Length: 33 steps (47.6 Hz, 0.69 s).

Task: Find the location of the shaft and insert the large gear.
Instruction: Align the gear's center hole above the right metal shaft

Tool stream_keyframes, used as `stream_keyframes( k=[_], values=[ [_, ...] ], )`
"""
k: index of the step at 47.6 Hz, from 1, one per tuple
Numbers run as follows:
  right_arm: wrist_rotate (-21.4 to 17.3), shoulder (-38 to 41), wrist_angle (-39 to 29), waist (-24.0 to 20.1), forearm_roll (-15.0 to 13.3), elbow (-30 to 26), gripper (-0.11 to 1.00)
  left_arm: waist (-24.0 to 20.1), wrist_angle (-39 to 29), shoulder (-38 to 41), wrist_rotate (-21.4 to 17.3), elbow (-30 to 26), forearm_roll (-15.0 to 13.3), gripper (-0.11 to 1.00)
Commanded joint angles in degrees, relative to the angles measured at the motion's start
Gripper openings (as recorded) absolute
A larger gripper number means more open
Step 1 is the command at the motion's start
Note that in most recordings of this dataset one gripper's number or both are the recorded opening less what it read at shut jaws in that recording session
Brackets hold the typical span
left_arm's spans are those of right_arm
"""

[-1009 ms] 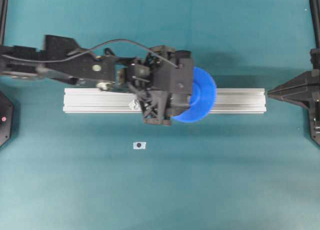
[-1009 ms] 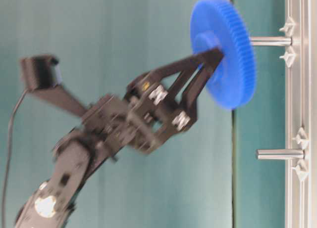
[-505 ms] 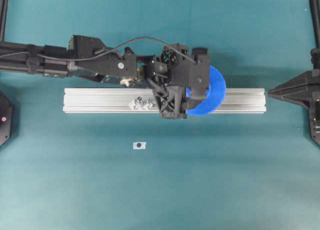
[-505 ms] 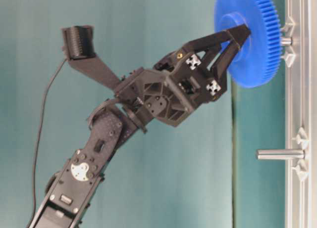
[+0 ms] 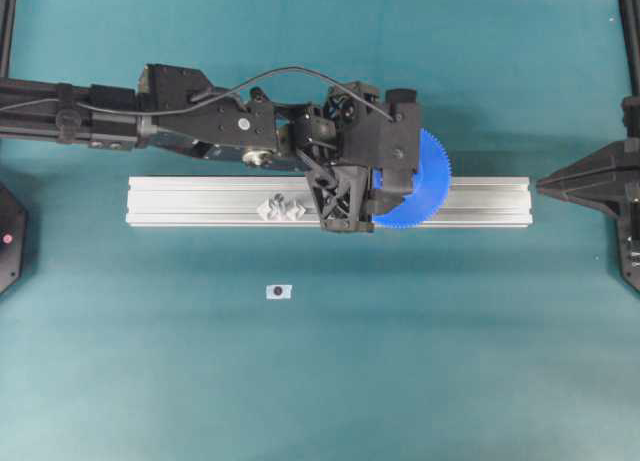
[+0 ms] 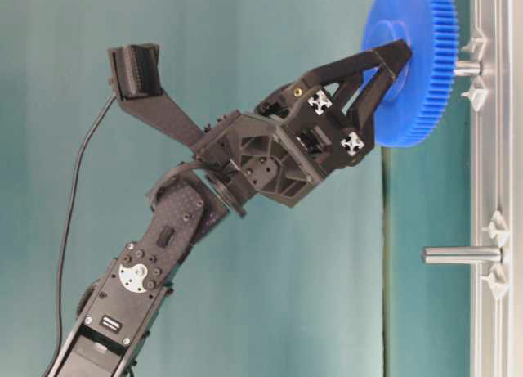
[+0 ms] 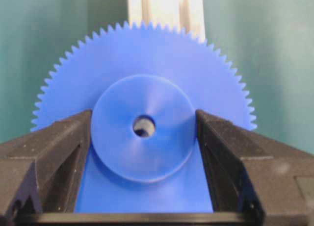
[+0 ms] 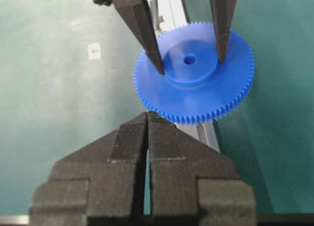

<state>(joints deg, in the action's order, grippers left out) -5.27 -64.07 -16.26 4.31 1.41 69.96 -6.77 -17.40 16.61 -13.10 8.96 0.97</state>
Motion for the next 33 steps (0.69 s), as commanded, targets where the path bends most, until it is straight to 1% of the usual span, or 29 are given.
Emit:
stream_keyframes(
  k=[1,18,27,33],
  values=[
    [-0.53,0.35,0.26,0.18,0.00,-0.53,0.01,-0.53,-0.62,-1.23,0.18,-1.14,0.18,0.71],
    [-0.53,0.44,0.26,0.09,0.00,-0.26,0.01,0.97,-0.97,-1.41,1.14,-0.97,0.18,0.71],
    [-0.53,0.35,0.26,0.18,0.00,-0.26,0.01,2.11,-3.43,-1.67,1.41,-0.88,0.18,0.71],
    [-0.53,0.35,0.35,0.09,0.09,-0.26,0.01,2.81,-3.87,-2.29,1.93,-0.88,0.18,0.71]
  ],
)
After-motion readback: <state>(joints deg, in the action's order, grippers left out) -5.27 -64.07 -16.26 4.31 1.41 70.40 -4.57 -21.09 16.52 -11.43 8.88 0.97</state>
